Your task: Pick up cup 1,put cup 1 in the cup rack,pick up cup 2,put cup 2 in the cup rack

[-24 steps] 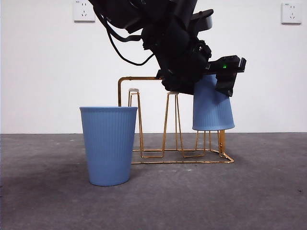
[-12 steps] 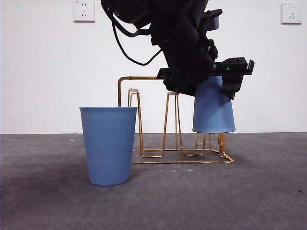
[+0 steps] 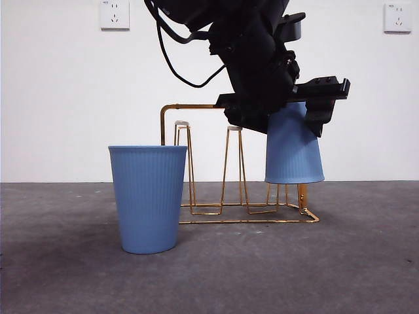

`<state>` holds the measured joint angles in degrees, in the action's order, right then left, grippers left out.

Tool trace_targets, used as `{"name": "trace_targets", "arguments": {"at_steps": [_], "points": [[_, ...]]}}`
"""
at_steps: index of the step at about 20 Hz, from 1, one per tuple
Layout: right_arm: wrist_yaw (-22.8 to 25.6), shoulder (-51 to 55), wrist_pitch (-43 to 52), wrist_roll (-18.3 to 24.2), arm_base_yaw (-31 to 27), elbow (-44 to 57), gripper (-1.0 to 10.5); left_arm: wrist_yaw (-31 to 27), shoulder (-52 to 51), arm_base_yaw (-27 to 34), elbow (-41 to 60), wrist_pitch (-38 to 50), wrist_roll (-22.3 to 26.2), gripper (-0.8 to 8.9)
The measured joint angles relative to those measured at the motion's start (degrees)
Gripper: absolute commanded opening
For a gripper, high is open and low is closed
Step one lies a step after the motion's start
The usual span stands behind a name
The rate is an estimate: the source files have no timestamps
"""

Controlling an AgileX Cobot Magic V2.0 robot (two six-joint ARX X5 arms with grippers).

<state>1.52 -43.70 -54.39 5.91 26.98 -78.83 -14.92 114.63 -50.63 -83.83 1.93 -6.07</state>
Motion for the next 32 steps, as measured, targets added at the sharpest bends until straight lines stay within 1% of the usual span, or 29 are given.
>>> {"name": "trace_targets", "arguments": {"at_steps": [5,9,12,13,14,17,18,19,20,26,32], "points": [[0.0,0.0,0.0,0.2,0.0,0.0,1.9,-1.6,0.0,-0.1,-0.1,0.3,-0.7,-0.08],[0.0,0.0,0.0,0.2,0.0,0.0,1.9,-0.9,0.0,0.0,-0.1,0.2,-1.7,0.14],[0.0,0.0,0.0,0.3,0.0,0.0,1.9,0.5,0.0,0.0,-0.1,0.3,-2.0,2.43],[0.0,0.0,0.0,0.4,0.0,0.0,1.9,1.1,0.0,0.1,-0.1,0.3,-2.0,2.78],[0.0,0.0,0.0,0.4,0.0,0.0,1.9,1.5,0.0,0.2,-0.2,0.3,-2.0,2.9],[0.0,0.0,0.0,0.6,0.0,0.0,1.9,2.1,-0.1,0.3,-0.2,-0.7,-1.9,2.94],[0.0,0.0,0.0,0.6,0.0,0.0,1.9,2.6,-0.2,0.3,-0.3,-1.3,-1.9,3.32],[0.0,0.0,0.0,0.6,0.0,0.0,1.9,2.9,-0.3,0.3,-0.4,-1.9,-1.9,4.05],[0.0,0.0,0.0,0.6,0.0,0.0,1.9,3.0,-0.3,0.3,-0.5,-2.4,-1.9,4.56],[0.0,0.0,0.0,0.6,0.0,0.0,1.9,3.9,-0.7,0.2,-0.6,-2.9,-1.9,4.69],[0.0,0.0,0.0,0.6,0.0,0.0,1.9,4.8,-2.4,0.2,-0.4,-6.2,-2.3,4.69]]}}
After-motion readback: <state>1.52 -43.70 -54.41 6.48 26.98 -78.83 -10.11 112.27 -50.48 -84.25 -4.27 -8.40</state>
